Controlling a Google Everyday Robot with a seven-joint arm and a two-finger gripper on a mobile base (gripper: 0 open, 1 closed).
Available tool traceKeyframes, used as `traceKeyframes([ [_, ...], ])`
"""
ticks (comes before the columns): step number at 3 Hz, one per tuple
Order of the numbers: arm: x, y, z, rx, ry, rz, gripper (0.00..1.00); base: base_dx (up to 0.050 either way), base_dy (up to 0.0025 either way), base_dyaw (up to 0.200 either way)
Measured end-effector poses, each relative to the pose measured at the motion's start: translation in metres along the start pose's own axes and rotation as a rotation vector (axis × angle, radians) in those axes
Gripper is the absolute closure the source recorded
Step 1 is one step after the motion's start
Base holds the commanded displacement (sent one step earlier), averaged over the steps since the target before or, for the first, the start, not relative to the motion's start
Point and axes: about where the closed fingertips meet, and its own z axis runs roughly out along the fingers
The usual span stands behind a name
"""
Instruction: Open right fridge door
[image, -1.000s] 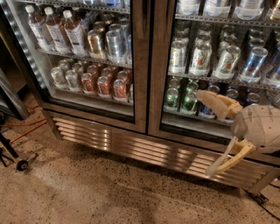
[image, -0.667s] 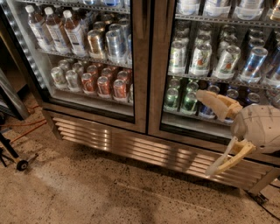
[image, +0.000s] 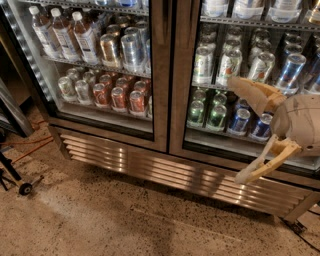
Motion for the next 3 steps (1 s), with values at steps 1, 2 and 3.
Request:
traceKeyframes([
  [1,0.000,0.000,0.000,0.000,0.000,0.000,0.00,0.000,0.00000,0.000],
  [2,-0.011,-0.008,0.000,-0.006,-0.005,0.034,0.00,0.000,0.00000,0.000],
  [3,-0.031,-0.018,0.000,-0.007,0.001,0.088,0.00,0.000,0.00000,0.000],
])
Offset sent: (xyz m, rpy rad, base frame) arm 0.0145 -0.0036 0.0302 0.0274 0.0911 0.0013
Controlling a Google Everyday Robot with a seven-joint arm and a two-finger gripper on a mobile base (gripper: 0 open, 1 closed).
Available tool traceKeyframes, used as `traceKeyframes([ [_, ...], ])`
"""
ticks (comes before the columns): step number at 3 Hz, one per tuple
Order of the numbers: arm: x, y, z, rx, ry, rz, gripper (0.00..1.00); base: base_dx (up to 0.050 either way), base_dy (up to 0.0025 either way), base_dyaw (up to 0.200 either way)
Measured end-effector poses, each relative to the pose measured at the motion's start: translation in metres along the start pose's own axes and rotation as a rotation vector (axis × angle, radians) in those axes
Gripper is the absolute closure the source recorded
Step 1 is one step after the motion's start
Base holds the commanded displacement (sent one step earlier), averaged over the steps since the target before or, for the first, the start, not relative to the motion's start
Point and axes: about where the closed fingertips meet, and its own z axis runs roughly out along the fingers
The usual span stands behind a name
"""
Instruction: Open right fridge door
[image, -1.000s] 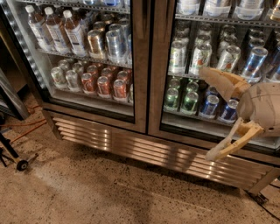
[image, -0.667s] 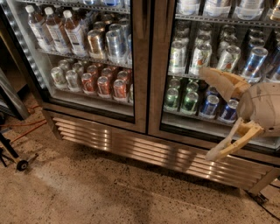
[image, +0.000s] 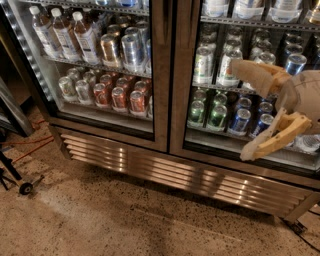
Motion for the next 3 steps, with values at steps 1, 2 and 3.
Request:
traceKeyframes([
  [1,-0.0177,-0.0073,-0.0039,0.014,0.005,0.057,0.00,0.000,0.00000,0.000],
  [2,-0.0177,-0.0073,-0.0038,0.014,0.005,0.057,0.00,0.043,0.00214,0.100],
  [3,-0.0177,-0.0073,-0.0038,0.014,0.005,0.057,0.00,0.022,-0.00206,-0.179],
])
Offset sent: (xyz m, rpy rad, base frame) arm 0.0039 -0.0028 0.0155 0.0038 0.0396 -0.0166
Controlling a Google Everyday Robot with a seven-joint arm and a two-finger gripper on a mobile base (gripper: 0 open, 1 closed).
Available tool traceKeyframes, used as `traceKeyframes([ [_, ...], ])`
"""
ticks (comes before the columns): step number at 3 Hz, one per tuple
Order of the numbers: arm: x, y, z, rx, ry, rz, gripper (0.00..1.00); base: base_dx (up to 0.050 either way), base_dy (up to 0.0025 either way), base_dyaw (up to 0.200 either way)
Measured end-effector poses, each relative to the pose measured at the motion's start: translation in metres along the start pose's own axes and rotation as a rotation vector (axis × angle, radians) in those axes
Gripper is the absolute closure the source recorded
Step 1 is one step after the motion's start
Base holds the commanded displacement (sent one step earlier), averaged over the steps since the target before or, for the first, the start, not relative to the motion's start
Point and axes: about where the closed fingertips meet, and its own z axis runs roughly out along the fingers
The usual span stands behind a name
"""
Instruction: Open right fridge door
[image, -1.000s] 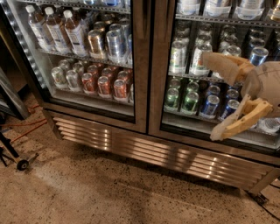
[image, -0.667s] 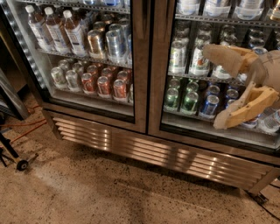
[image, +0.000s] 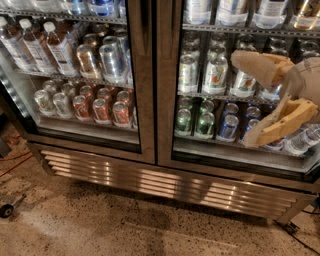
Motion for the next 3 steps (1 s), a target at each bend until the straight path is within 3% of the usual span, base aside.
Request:
traceKeyframes([
  [2,0.0000,0.0000,0.0000,0.000,0.000,0.000,0.00,0.048,0.00000,0.000],
  [3,0.0000,0.0000,0.0001,0.000,0.000,0.000,0.00,0.000,0.00000,0.000],
])
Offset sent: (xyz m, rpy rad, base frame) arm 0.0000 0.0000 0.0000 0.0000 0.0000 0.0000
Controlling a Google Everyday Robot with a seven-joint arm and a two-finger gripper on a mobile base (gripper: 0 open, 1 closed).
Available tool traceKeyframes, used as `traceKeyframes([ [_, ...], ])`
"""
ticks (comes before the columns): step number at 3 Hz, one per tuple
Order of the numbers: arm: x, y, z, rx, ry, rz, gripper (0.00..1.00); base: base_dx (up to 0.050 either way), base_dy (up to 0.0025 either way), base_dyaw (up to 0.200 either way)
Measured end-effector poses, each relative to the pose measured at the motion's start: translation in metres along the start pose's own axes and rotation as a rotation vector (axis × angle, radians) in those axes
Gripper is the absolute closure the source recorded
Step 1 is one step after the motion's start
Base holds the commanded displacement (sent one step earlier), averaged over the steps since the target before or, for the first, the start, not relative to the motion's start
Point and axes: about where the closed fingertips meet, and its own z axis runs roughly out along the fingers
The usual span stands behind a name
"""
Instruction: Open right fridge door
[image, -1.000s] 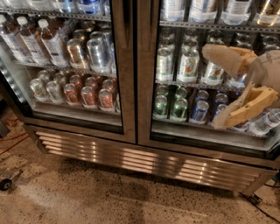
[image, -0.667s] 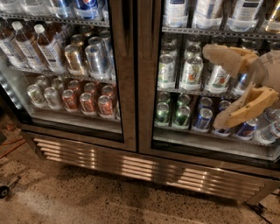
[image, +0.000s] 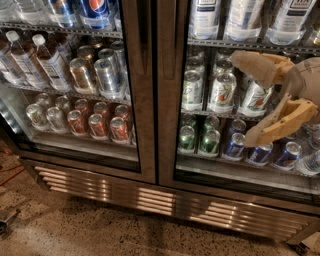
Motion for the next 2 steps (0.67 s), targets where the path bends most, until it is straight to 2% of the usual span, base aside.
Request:
traceKeyframes([
  [2,0.000,0.005,0.021,-0.011,0.052,-0.021,0.00,0.000,0.00000,0.000],
])
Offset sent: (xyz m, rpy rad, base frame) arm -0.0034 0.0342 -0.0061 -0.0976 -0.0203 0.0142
